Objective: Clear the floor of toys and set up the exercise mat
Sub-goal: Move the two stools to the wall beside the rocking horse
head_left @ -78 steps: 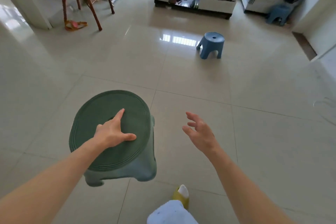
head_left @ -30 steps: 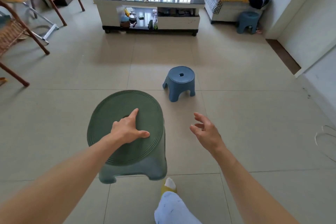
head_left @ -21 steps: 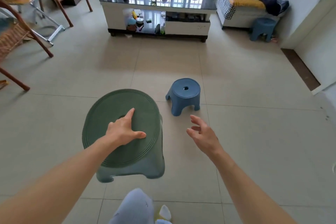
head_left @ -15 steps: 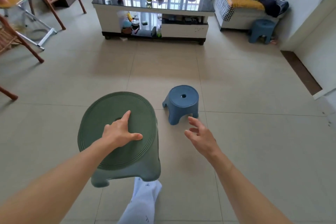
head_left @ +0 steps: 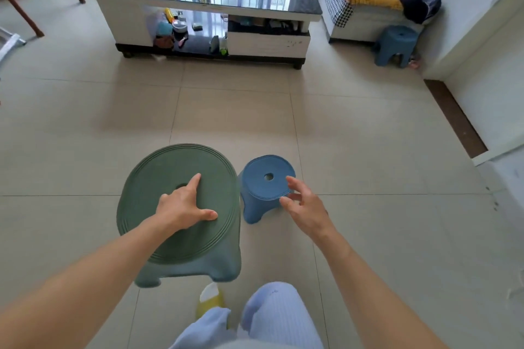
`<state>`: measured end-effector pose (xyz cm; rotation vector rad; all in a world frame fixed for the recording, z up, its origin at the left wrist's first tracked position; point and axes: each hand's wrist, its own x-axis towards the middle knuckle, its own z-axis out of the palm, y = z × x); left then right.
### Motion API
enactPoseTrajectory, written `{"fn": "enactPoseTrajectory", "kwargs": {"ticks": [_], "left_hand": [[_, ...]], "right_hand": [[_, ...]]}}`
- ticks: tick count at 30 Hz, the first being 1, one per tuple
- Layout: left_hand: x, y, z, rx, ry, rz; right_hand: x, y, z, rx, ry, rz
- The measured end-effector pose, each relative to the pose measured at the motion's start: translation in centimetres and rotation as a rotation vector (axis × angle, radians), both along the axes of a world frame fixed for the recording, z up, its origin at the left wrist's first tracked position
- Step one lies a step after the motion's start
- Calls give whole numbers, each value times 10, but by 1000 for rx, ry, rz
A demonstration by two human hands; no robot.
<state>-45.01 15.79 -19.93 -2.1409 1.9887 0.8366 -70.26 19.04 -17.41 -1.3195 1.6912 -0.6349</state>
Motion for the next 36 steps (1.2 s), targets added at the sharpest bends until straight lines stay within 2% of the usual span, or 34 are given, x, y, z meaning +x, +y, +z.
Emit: {"fn": "enactPoseTrajectory", "kwargs": {"ticks": [4,11,17,29,36], "left_hand": [[-14,-42,-13,34,-10,48],[-48,-85,-37,131,-44,217],[-79,-117,-76,210,-57,399],[-87,-132,-187,317,-16,634],[-88,-130,-276,355,-59,671]], "right_hand": [[-20,-58,-16,54,13,51],[-54,-153,-52,142,77,268],[-76,-220,-106,268,119,413],[-73,-269,-251,443,273,621],[-71,-283,-343,430,410,746]]}}
